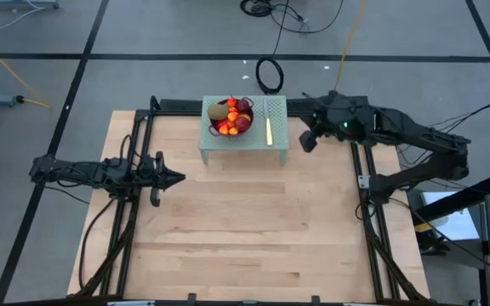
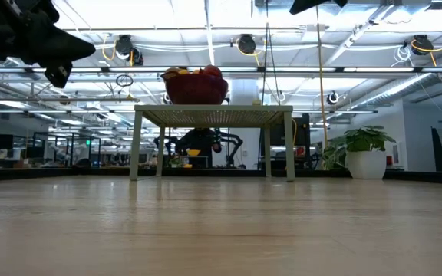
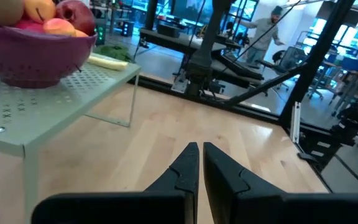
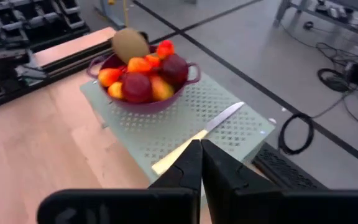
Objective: Pick & Place Fruit
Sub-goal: Return to Home Position
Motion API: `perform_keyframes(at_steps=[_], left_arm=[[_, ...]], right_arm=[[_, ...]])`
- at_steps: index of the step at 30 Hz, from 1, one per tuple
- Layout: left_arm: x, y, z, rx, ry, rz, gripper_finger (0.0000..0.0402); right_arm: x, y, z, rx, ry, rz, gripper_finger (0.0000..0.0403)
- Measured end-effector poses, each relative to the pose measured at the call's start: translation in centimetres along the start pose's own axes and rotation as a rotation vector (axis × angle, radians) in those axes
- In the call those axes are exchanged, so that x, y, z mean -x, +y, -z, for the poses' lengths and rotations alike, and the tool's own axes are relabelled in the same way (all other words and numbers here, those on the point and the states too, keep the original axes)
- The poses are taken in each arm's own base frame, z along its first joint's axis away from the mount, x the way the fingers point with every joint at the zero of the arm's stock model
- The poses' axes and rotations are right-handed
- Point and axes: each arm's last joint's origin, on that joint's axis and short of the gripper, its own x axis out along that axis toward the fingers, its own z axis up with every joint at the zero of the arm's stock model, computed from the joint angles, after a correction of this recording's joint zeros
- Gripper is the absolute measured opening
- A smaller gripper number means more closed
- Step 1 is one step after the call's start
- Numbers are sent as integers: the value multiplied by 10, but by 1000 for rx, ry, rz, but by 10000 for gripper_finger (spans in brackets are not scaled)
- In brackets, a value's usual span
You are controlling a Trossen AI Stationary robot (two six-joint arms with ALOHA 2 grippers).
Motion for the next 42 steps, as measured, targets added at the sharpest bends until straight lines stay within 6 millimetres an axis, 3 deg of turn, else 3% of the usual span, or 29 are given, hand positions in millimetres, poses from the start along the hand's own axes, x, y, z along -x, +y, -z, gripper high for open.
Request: perform_keyframes(at_steps=[10, 16, 22, 33, 42], left_arm=[[0, 1, 0, -13, -1, -19, 21], [0, 1, 0, -68, -5, -39, 21], [0, 2, 0, -76, -12, -71, 21], [0, 5, -2, -106, -40, -166, 21], [0, 9, -5, -98, -60, -177, 21]], right_arm=[[-12, 11, 69, 36, -78, -203, 1], [-12, 1, 117, 116, -46, -296, 1], [-6, -15, 152, 64, -23, -344, 1], [17, -40, 175, 96, -216, -381, 1], [15, -50, 204, 68, -349, -405, 1]])
